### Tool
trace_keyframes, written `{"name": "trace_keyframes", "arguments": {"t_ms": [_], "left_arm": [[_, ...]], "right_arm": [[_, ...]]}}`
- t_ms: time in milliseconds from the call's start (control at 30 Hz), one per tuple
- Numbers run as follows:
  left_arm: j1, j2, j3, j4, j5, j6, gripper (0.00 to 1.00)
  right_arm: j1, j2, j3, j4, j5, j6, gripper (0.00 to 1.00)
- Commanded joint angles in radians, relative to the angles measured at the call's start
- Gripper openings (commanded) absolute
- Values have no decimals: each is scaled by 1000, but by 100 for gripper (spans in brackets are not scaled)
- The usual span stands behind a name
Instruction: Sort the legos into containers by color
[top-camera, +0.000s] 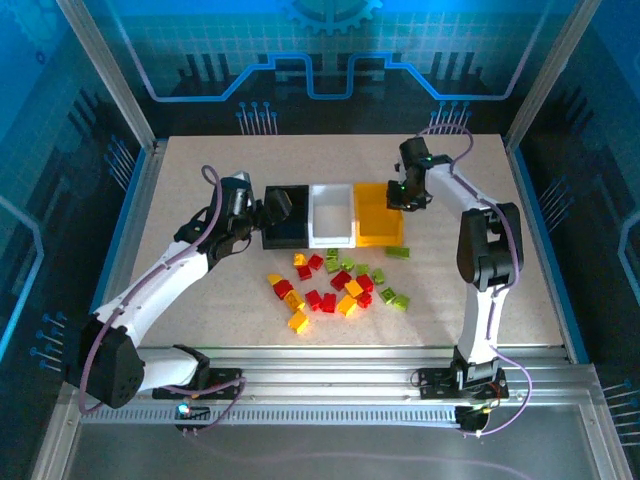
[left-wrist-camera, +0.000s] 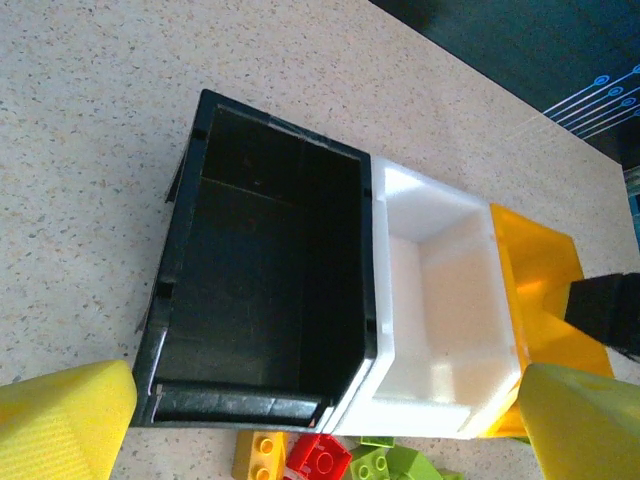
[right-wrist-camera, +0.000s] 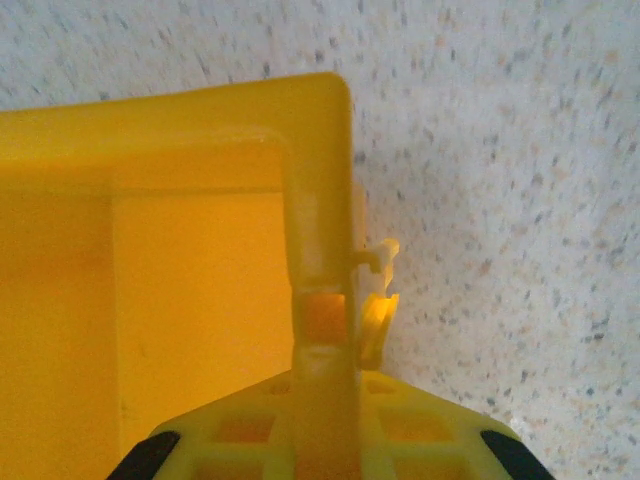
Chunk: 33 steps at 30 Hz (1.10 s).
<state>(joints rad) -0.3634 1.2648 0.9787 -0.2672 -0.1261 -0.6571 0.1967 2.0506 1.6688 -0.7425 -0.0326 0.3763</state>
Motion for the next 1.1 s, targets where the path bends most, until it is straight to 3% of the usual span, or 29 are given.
{"name": "trace_keyframes", "arguments": {"t_ms": [0,167,667,733,900,1067], "left_arm": [[-6,-29,-12,-9,4,-24,99],[-8,-30,-13,-13,3,-20,99],[-7,-25,-22,-10,-1,-13,99],[-8,-22,-20,-9,3,-11,99],[-8,-22,-16,-16,6,-10,99],[-10,-31,-24,-6,24,-12,99]], "right_arm": [[9,28,116,36,-41,13,0],[-1,96,191,-21,-23,-26,0],[-3,54,49,20,16,-16,0],[-2,43,29,30,18,-12,11],[-2,16,13,47,14,2,50],[0,-103,-68,99,8,50,67]]}}
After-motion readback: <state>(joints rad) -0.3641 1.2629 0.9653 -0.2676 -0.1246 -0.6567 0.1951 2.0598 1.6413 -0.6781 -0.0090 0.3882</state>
